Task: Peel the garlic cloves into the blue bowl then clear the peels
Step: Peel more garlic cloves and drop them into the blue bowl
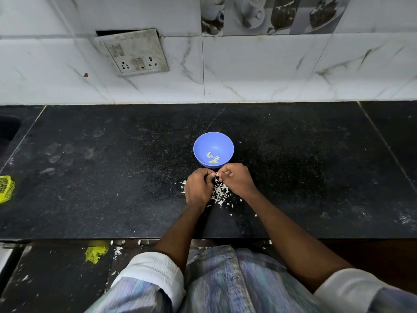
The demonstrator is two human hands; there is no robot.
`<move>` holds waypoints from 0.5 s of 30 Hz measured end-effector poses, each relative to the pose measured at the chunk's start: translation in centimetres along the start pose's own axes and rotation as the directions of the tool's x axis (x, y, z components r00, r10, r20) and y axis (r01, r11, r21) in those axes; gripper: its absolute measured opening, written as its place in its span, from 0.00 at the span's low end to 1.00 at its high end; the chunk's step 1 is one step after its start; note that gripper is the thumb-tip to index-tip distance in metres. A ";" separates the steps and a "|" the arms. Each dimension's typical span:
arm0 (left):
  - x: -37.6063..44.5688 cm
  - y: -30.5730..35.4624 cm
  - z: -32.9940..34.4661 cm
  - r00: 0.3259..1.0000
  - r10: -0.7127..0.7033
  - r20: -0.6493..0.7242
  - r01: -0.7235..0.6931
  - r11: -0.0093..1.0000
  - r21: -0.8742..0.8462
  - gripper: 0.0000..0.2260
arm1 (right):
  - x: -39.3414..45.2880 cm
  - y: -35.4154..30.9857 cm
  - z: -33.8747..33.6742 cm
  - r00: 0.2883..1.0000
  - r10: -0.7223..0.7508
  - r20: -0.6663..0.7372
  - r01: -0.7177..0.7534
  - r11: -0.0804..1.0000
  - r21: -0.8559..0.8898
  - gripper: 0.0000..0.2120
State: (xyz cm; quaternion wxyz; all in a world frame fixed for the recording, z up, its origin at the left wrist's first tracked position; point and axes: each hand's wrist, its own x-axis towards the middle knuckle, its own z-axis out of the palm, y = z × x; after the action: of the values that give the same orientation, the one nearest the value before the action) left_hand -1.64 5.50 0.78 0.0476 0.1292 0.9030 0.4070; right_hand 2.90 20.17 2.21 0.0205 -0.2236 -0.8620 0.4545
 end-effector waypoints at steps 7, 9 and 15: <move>0.3 0.2 0.2 0.997 -0.060 0.039 0.062 0.997 -0.047 0.05 | 0.3 -0.1 0.4 0.998 -0.008 -0.069 0.003 0.998 -0.068 0.03; 0.6 0.0 0.4 0.995 -0.080 0.054 0.084 0.993 -0.077 0.06 | 0.4 -0.2 0.4 0.997 -0.006 -0.078 0.001 0.998 -0.060 0.04; 1.0 -0.1 1.0 0.949 -0.250 0.190 0.300 0.899 -0.318 0.11 | 0.6 0.3 0.3 0.998 -0.045 -0.054 0.045 0.999 -0.006 0.06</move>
State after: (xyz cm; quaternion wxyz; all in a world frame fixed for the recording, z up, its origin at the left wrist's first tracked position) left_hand -2.47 6.42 0.06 0.1918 0.0189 0.8216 0.5365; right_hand 2.44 20.32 1.73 0.0533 -0.2164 -0.8671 0.4455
